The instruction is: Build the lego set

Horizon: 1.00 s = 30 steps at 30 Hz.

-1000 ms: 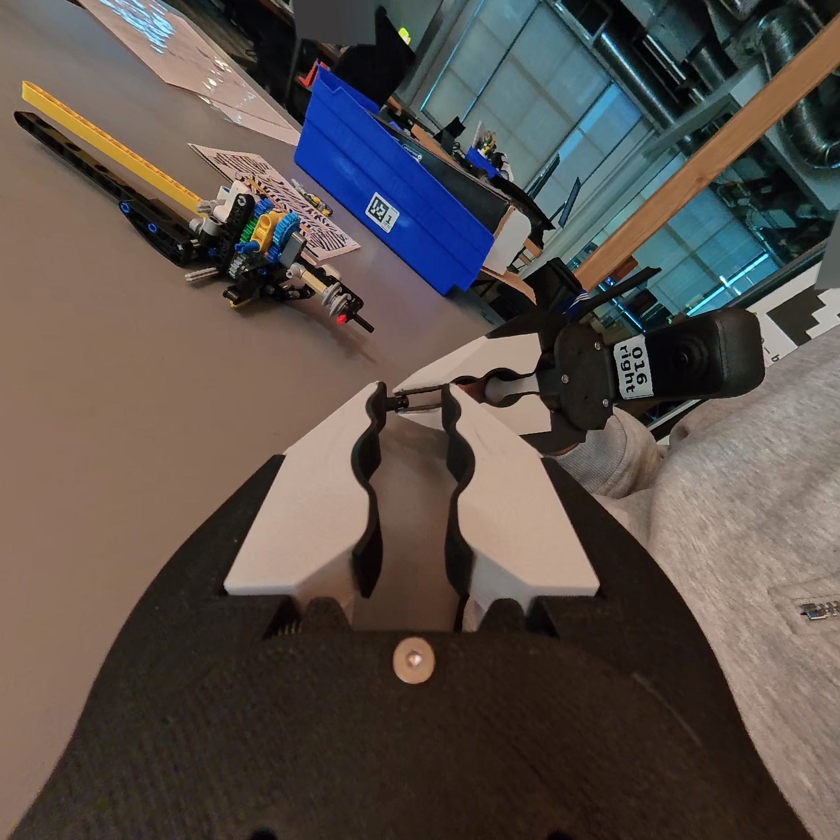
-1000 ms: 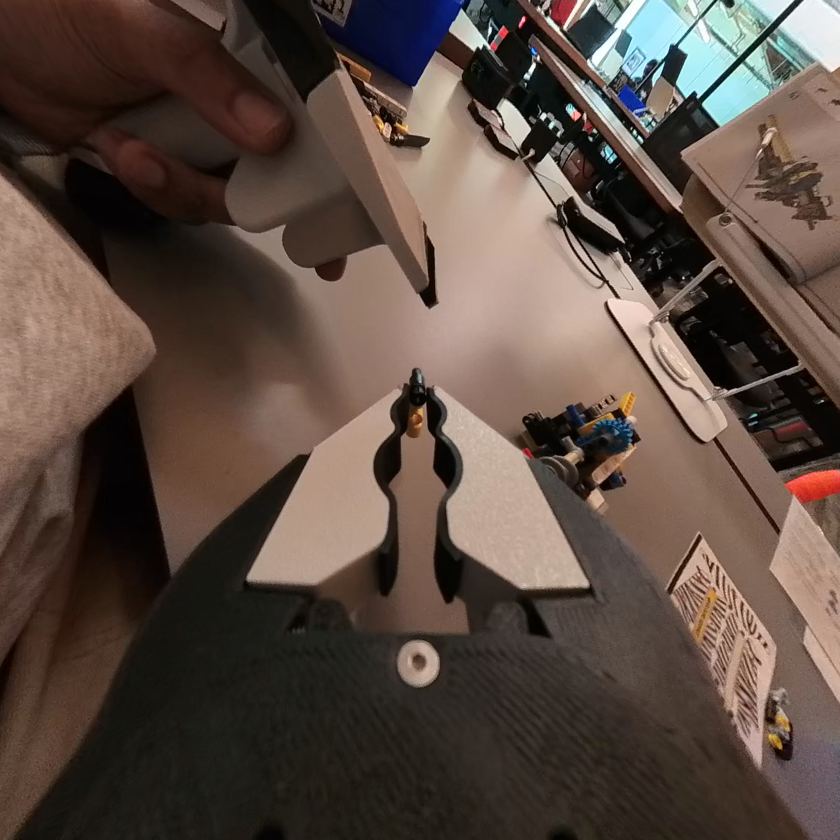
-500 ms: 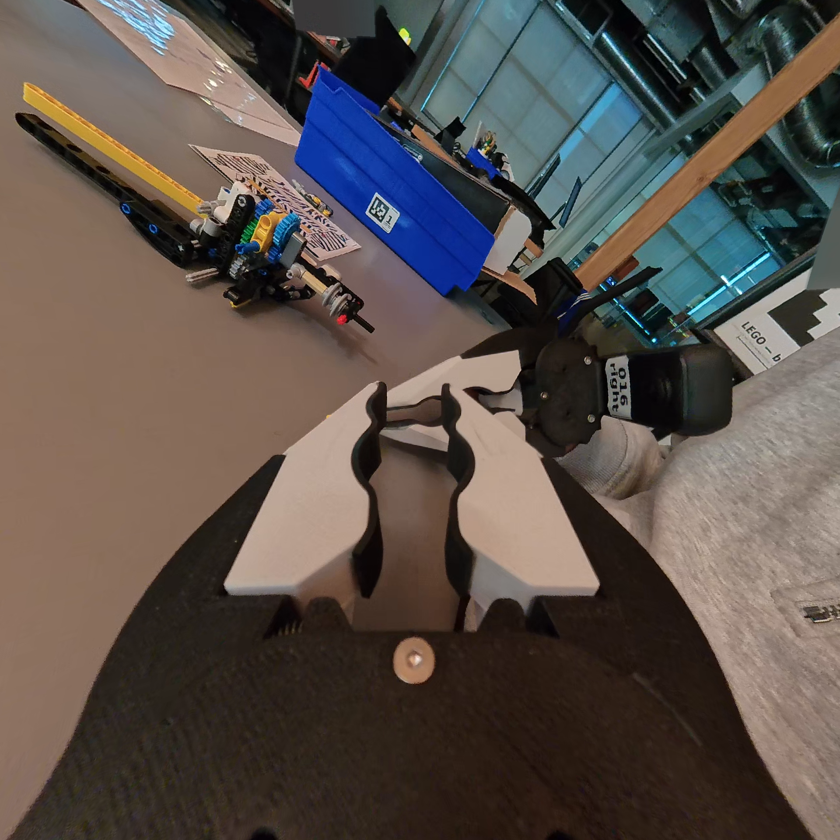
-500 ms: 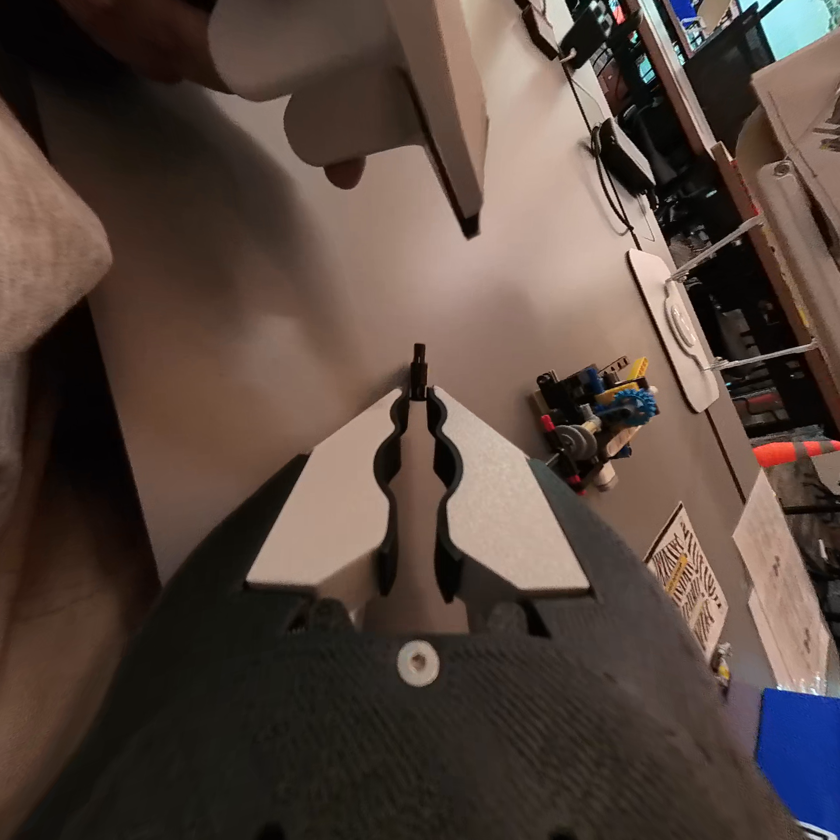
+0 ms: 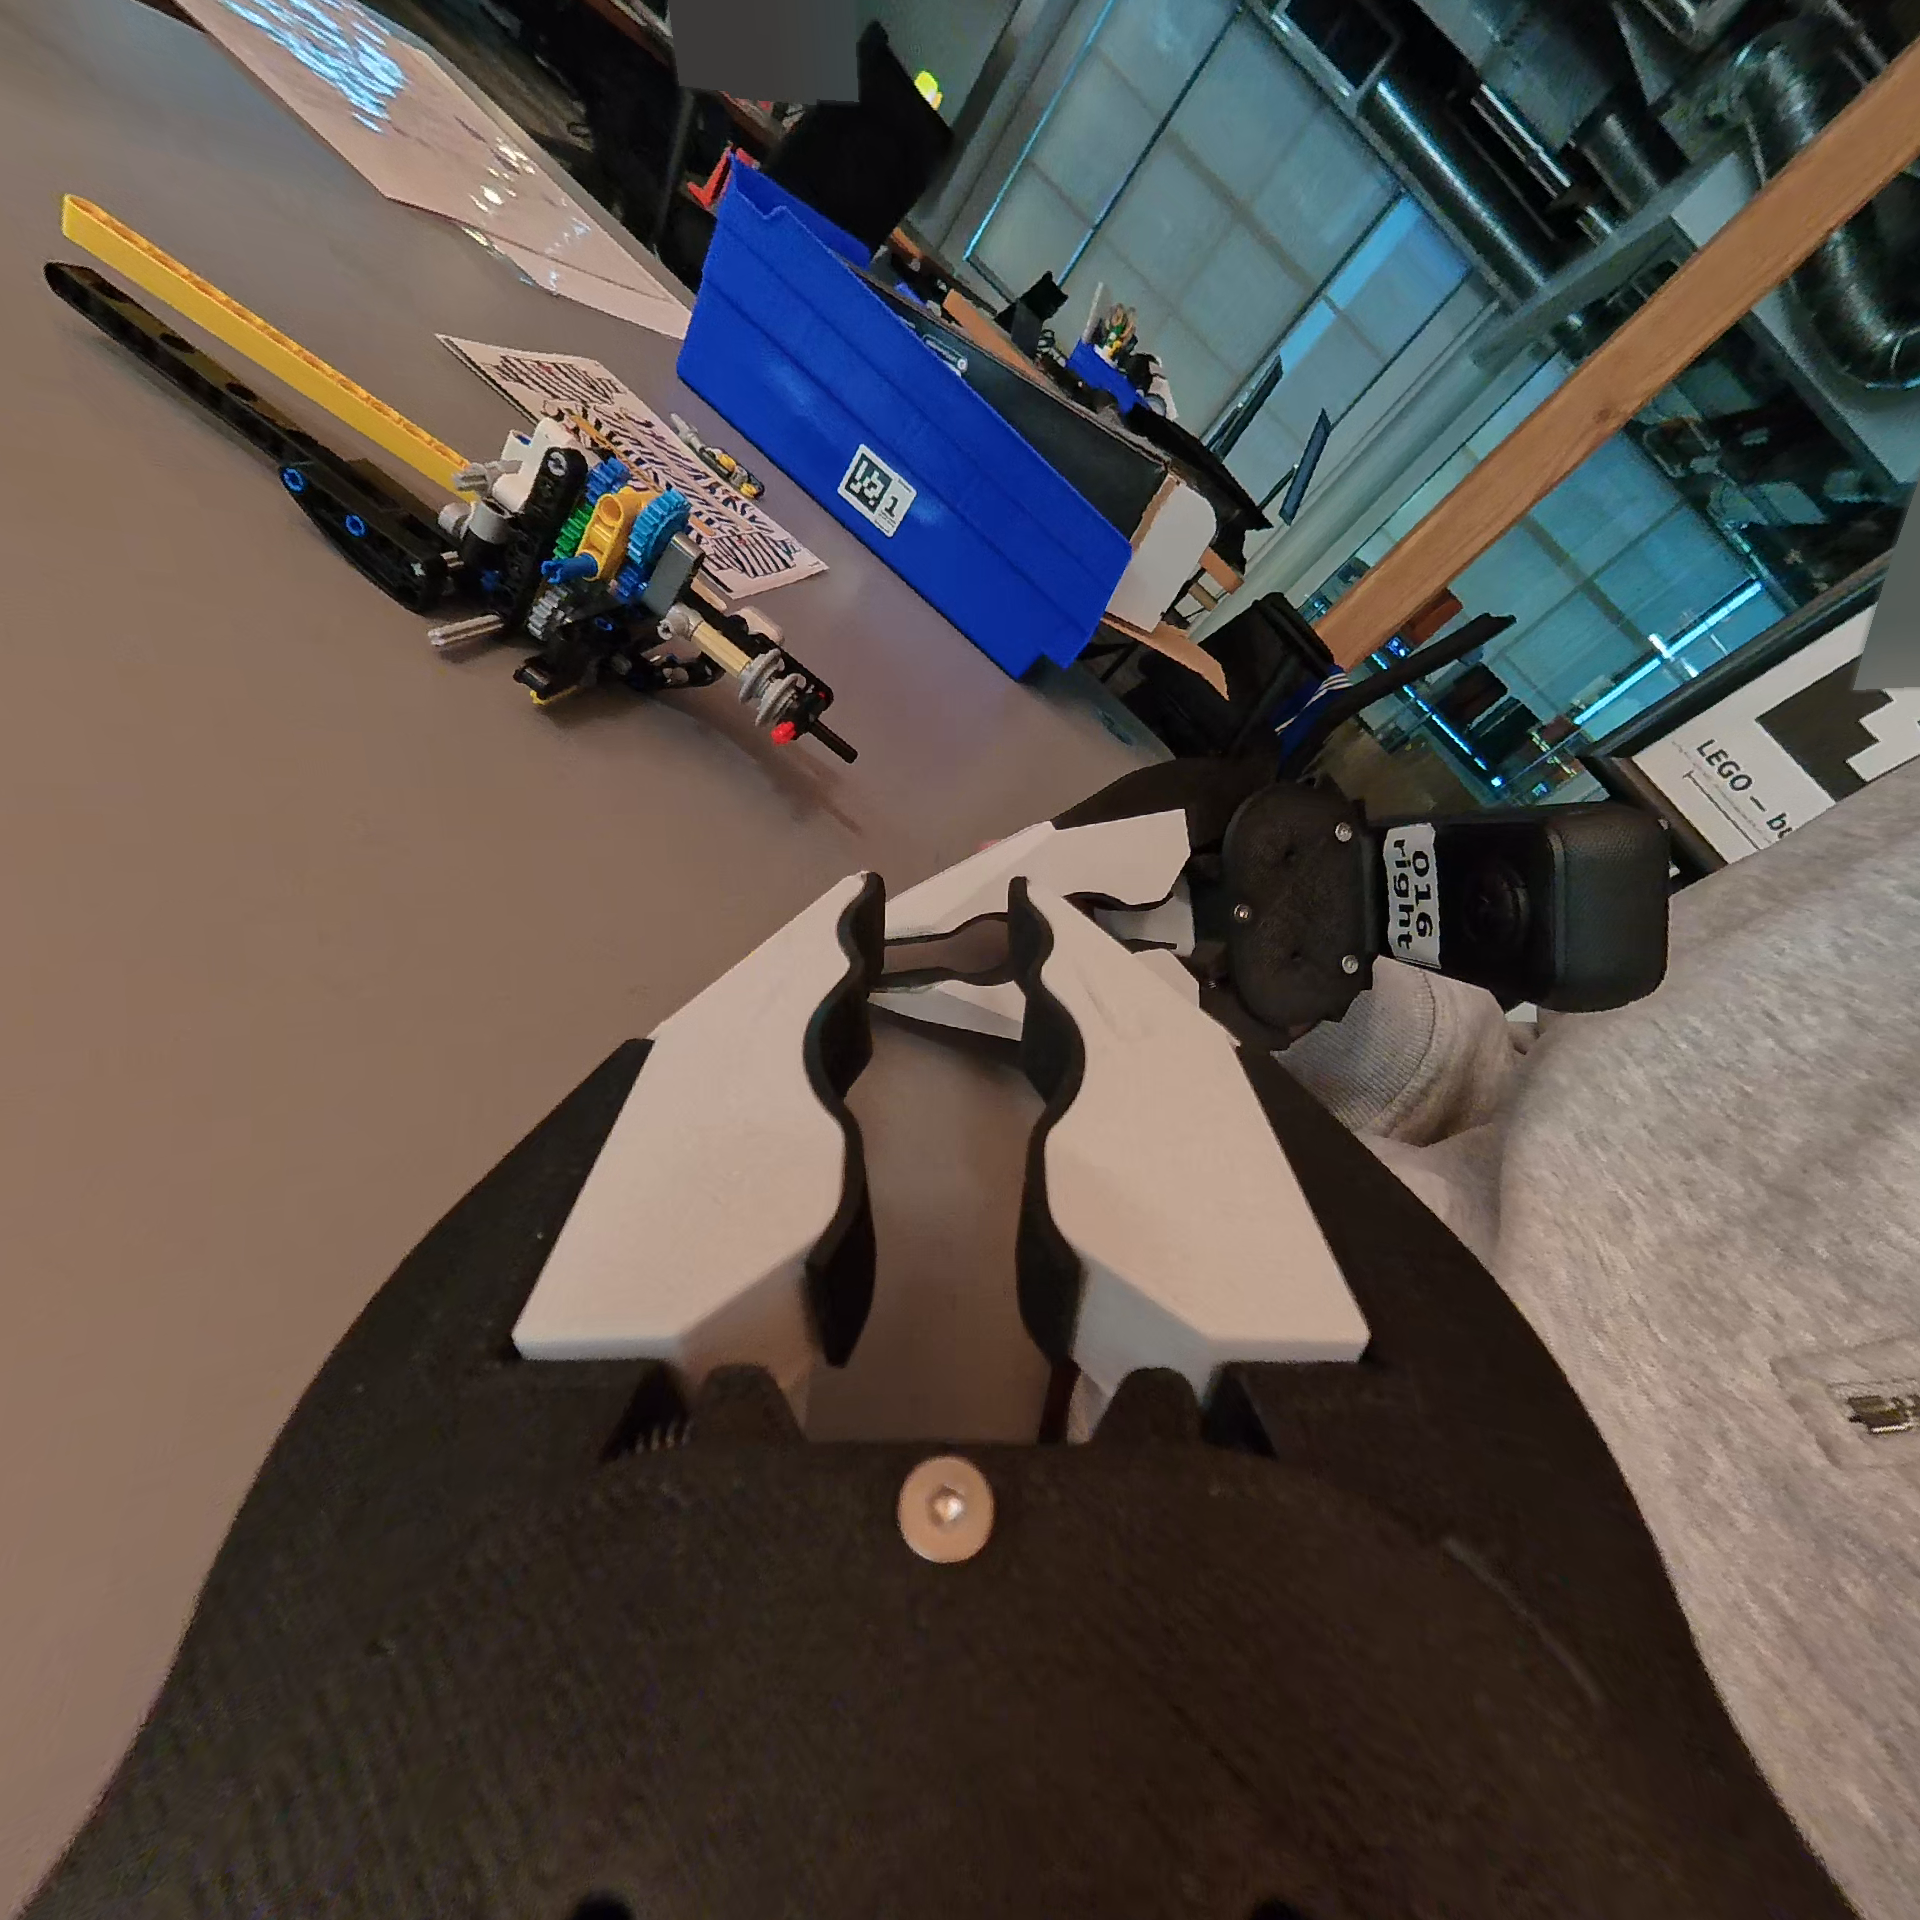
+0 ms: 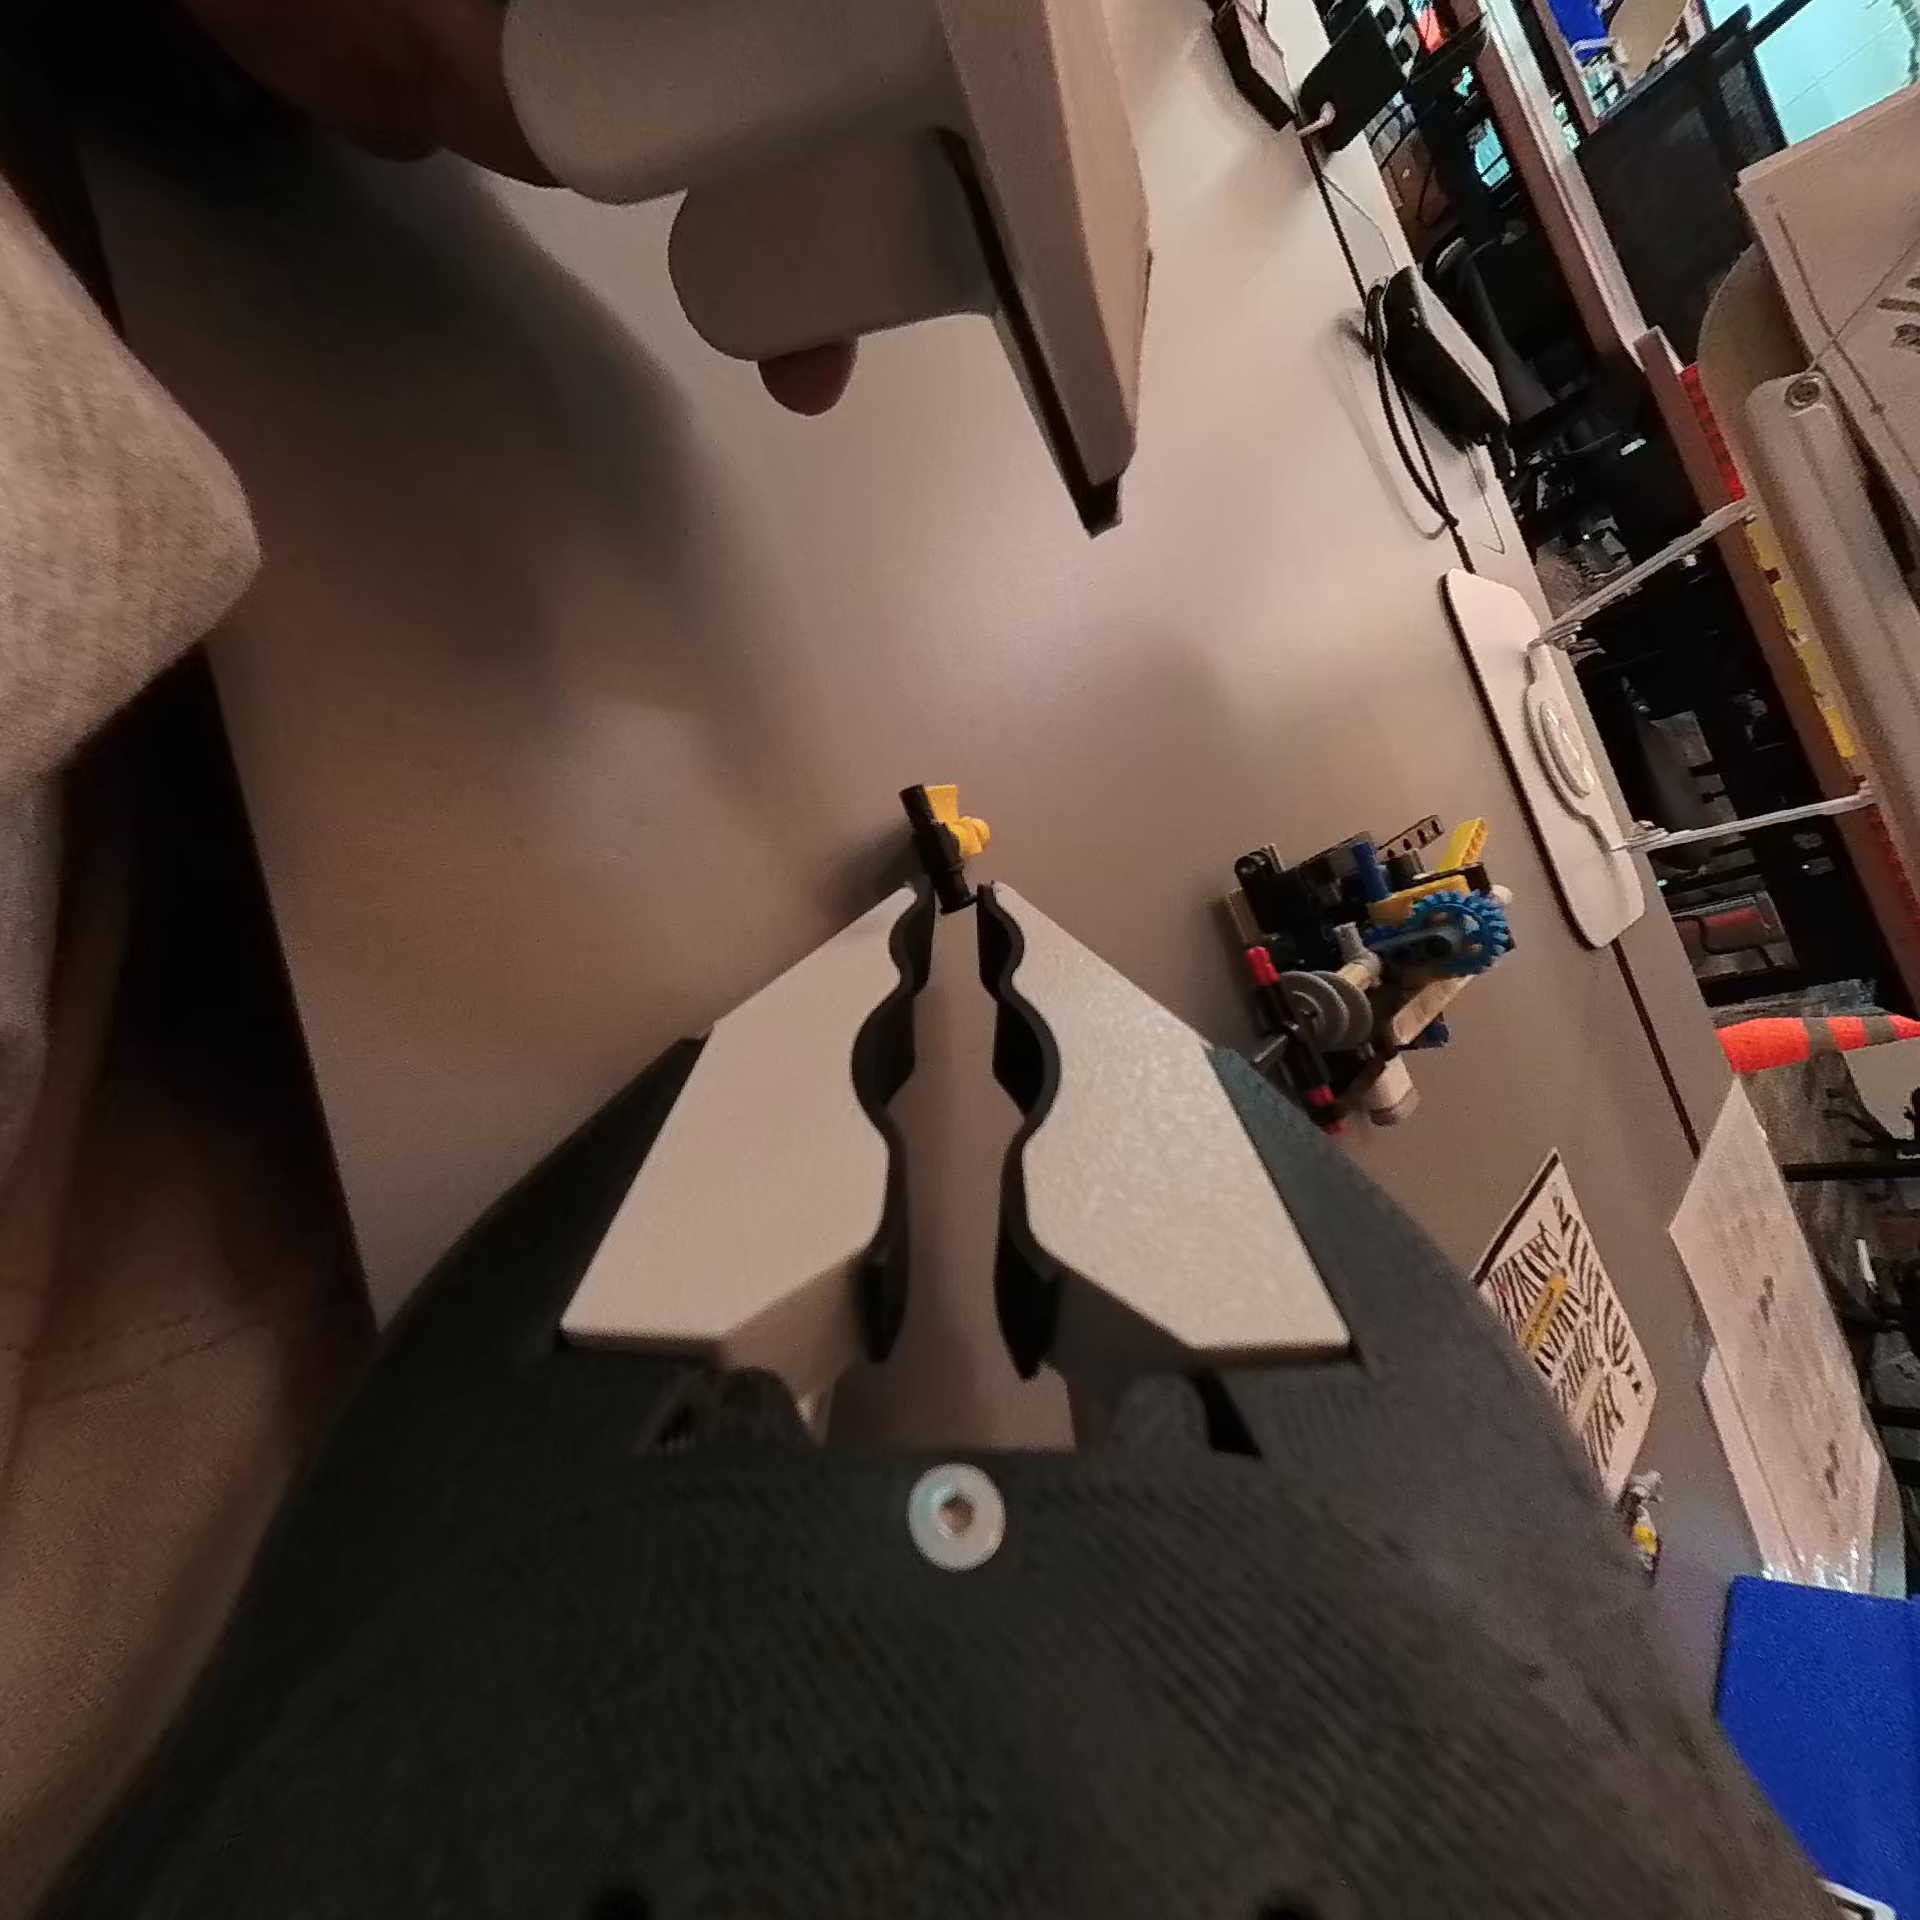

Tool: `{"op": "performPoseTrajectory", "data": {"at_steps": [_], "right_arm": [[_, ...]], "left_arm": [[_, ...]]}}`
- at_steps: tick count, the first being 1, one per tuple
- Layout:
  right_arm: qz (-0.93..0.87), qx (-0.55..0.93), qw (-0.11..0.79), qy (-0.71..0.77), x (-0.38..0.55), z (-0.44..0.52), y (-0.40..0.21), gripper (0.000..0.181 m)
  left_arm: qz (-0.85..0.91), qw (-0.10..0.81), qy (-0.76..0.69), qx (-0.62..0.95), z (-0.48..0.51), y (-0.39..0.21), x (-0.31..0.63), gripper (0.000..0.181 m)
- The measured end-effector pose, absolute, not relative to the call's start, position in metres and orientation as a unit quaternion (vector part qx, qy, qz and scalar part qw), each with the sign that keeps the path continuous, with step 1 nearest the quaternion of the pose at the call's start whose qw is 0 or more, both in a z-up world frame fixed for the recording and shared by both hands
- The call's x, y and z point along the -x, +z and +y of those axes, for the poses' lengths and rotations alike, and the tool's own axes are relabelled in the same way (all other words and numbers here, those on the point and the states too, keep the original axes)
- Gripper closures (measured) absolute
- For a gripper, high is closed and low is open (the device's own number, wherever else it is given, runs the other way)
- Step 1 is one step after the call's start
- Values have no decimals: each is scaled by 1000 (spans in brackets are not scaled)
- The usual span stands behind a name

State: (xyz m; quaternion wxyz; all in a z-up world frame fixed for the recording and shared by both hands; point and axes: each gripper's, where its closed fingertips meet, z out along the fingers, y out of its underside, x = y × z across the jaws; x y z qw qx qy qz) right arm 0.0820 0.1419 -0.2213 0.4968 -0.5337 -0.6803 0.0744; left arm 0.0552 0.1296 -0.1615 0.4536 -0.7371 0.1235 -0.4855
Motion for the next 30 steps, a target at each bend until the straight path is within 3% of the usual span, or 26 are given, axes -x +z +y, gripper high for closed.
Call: {"op": "performPoseTrajectory", "data": {"at_steps": [30], "right_arm": [[-680,536,495,73,-82,141,-223,174]], "left_arm": [[116,447,-491,738,131,-163,-54,160]]}}
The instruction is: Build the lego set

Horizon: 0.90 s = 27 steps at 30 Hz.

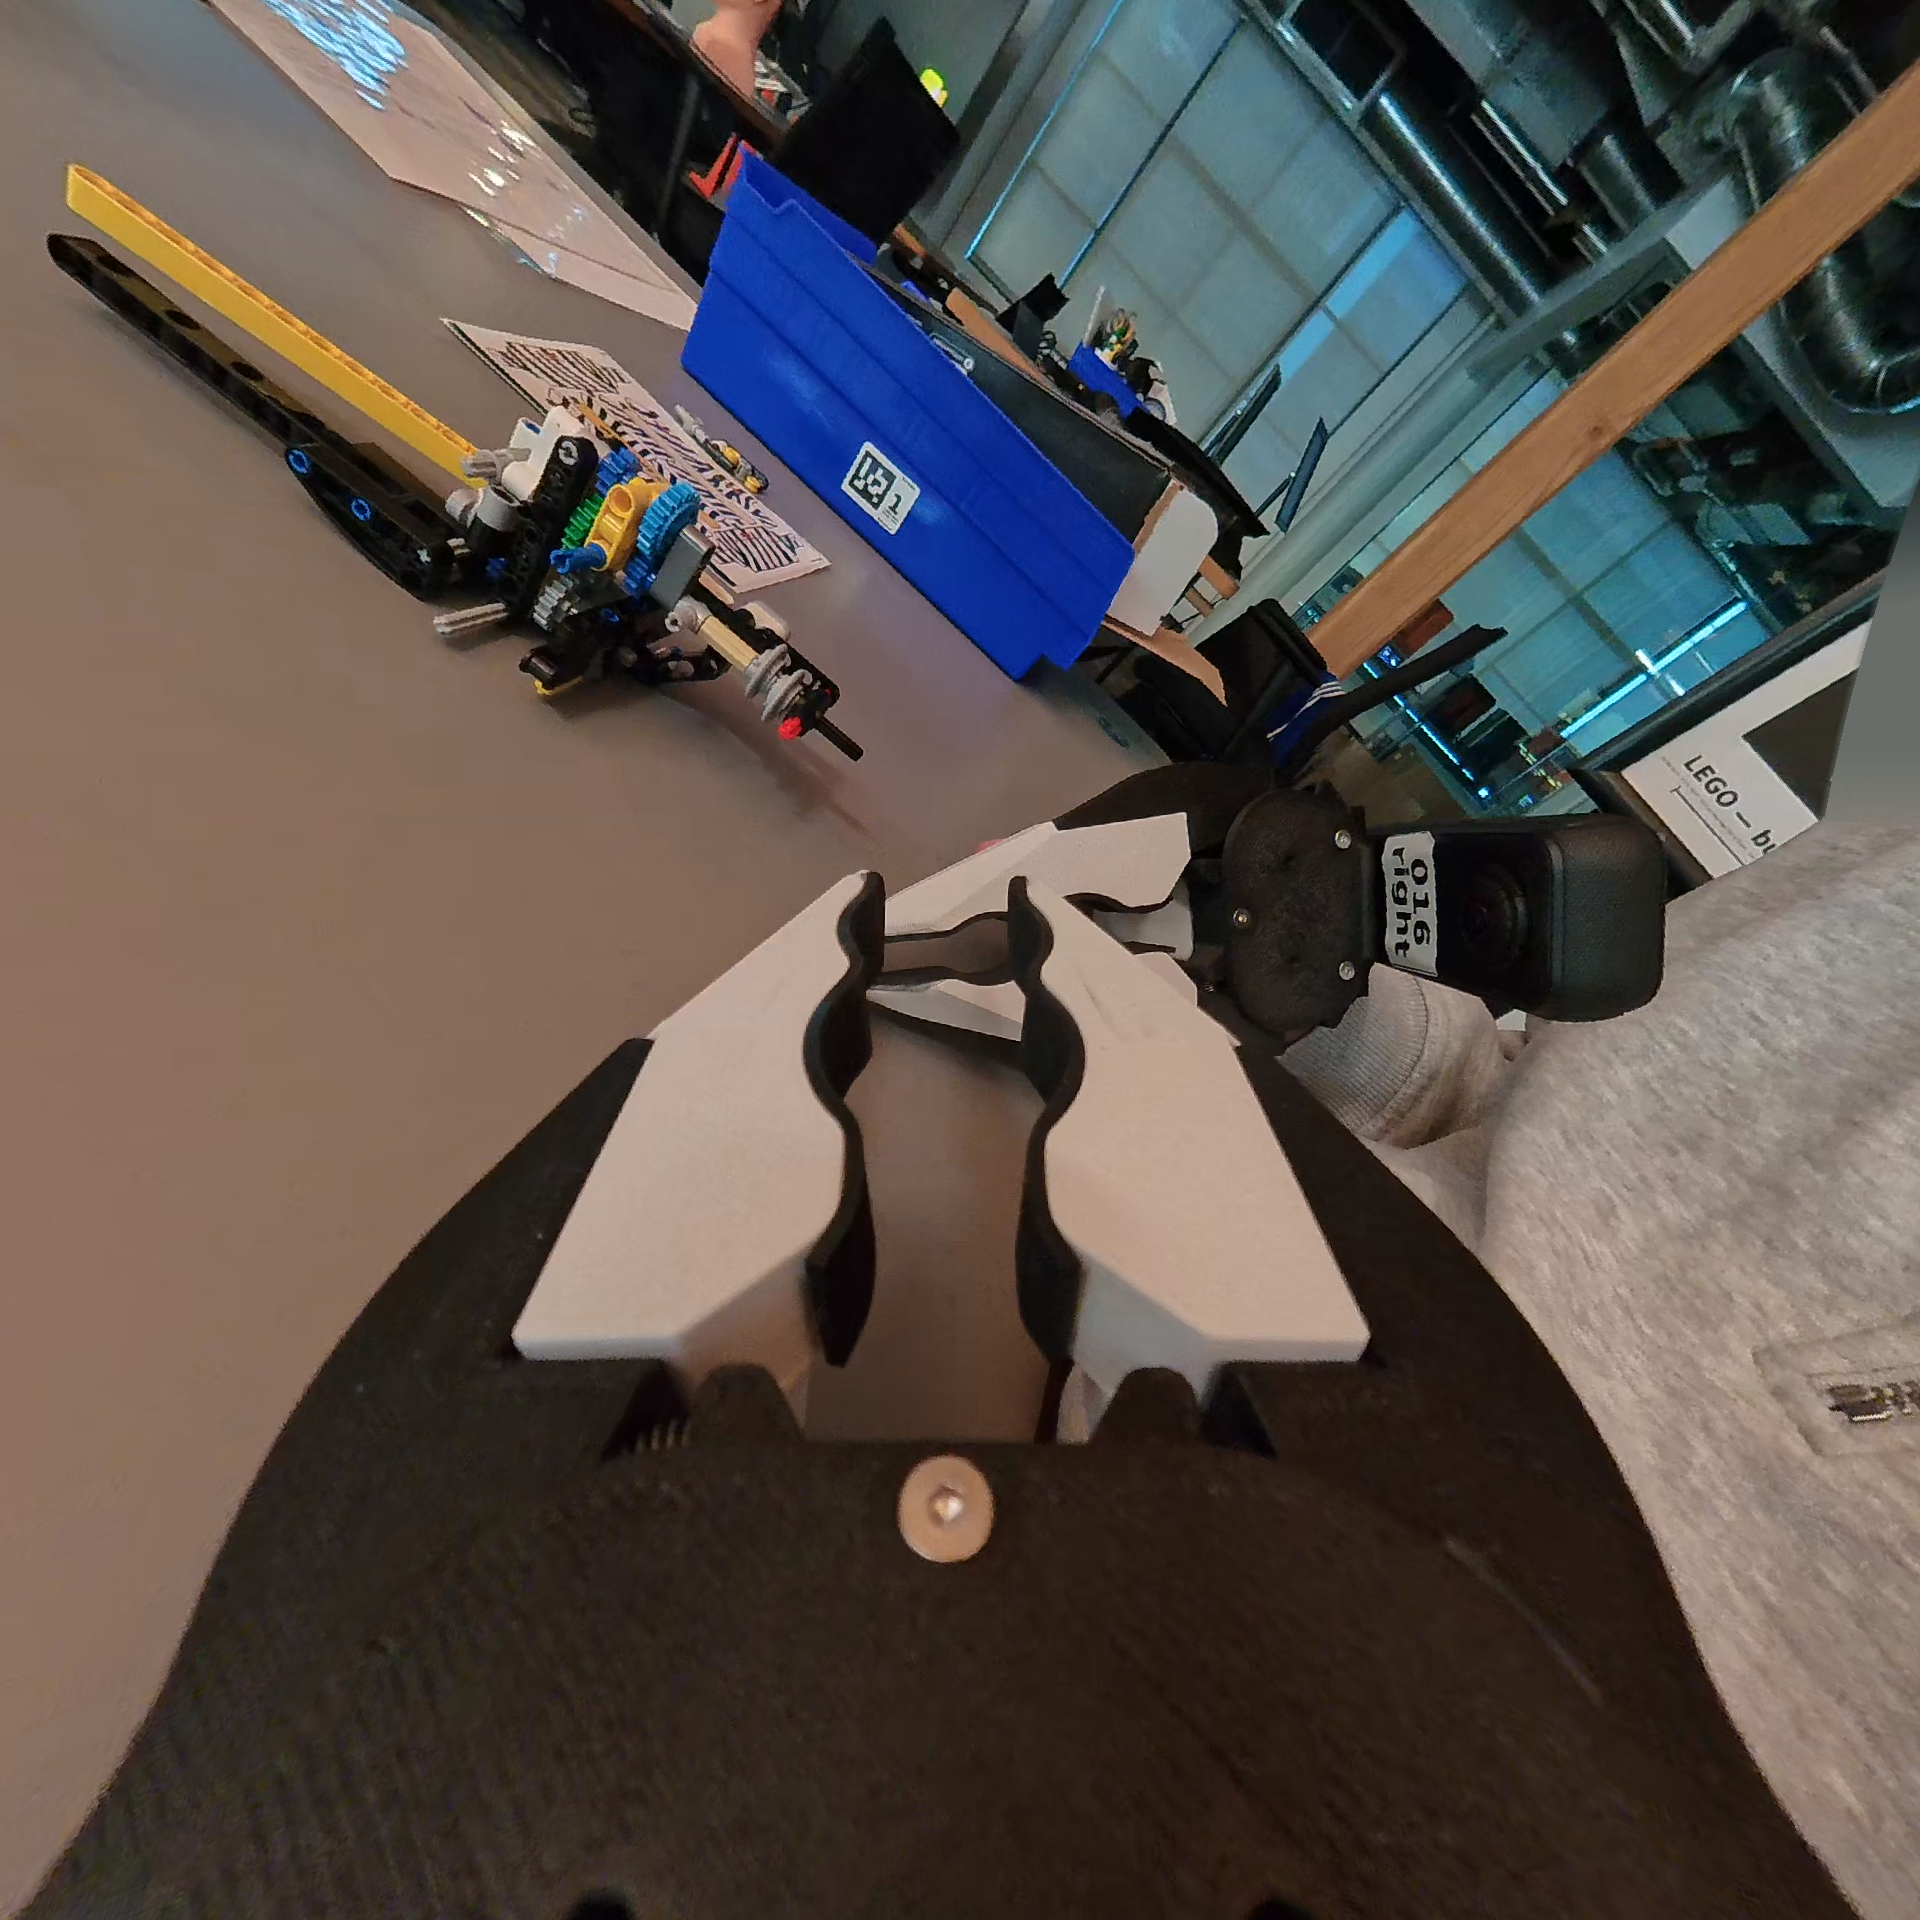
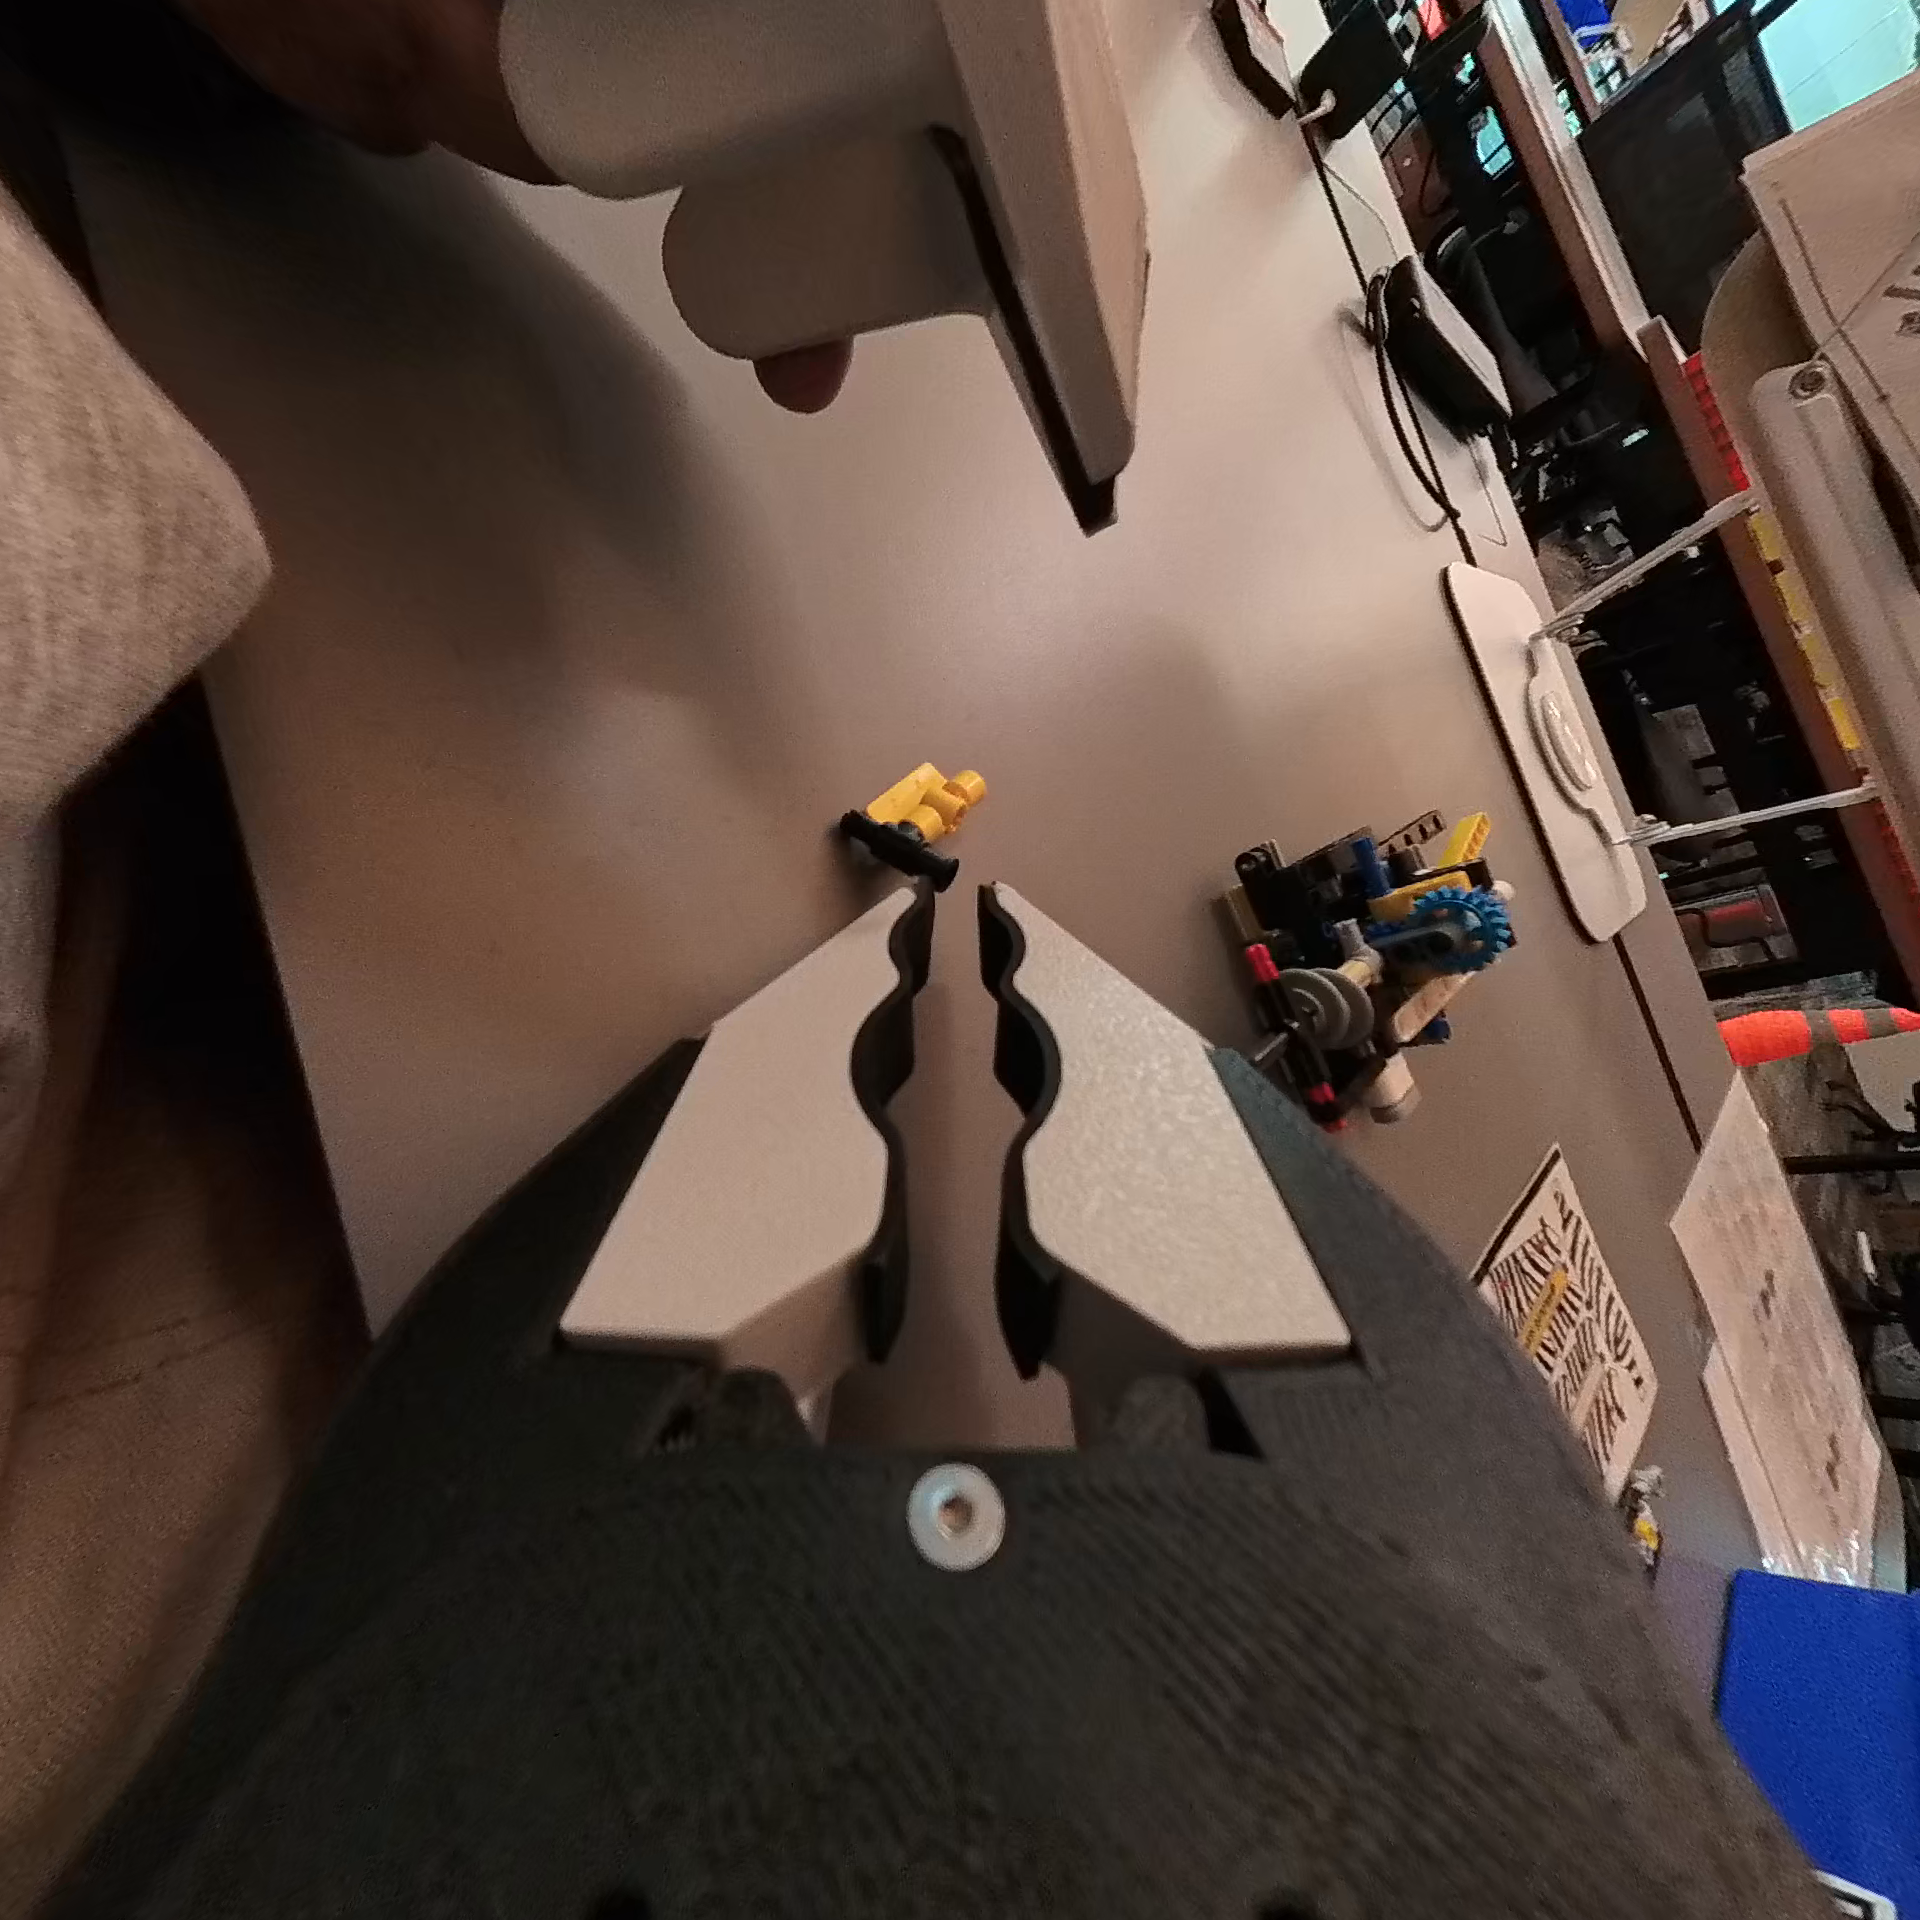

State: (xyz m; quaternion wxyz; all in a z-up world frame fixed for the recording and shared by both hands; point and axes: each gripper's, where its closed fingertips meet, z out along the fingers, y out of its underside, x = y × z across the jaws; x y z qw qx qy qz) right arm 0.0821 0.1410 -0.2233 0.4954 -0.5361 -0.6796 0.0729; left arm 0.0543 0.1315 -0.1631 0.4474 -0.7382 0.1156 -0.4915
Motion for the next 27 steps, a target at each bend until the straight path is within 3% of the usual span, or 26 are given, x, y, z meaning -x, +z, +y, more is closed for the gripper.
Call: {"op": "performPoseTrajectory", "data": {"at_steps": [27], "right_arm": [[-656,544,515,96,-82,146,-212,171]], "left_arm": [[117,450,-490,737,131,-163,-54,160]]}}
